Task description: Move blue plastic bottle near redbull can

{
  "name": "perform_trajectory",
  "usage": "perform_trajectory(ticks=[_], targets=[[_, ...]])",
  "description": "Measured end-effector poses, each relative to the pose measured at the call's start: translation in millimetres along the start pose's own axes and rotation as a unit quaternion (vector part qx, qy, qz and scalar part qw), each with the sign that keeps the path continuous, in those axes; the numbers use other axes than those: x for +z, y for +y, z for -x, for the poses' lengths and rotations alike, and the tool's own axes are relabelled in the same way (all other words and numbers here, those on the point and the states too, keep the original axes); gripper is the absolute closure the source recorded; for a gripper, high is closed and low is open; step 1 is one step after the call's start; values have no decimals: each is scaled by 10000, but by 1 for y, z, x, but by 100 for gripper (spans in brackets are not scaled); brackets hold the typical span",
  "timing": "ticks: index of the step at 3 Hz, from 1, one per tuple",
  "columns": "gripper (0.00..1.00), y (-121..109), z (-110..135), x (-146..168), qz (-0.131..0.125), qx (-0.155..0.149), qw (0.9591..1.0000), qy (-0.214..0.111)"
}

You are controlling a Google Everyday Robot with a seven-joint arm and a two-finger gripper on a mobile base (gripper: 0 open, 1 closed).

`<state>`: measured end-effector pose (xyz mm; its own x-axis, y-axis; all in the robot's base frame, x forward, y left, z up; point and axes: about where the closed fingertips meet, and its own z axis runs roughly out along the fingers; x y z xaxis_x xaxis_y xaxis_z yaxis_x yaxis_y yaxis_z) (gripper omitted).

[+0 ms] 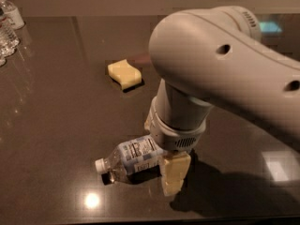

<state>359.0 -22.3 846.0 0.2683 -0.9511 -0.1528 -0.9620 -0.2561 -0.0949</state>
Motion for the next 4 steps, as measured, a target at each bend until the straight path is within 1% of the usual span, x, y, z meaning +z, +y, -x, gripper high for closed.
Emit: perform_trajectory(ticks=[1,2,3,4], targets=[[40,-2,1,5,54,1,10000,18],[64,-6,-3,-1,20,24,10000,12],[87,-14,-20,-23,-168,102,9998,65],[100,-33,-51,-50,-437,206,9986,193]])
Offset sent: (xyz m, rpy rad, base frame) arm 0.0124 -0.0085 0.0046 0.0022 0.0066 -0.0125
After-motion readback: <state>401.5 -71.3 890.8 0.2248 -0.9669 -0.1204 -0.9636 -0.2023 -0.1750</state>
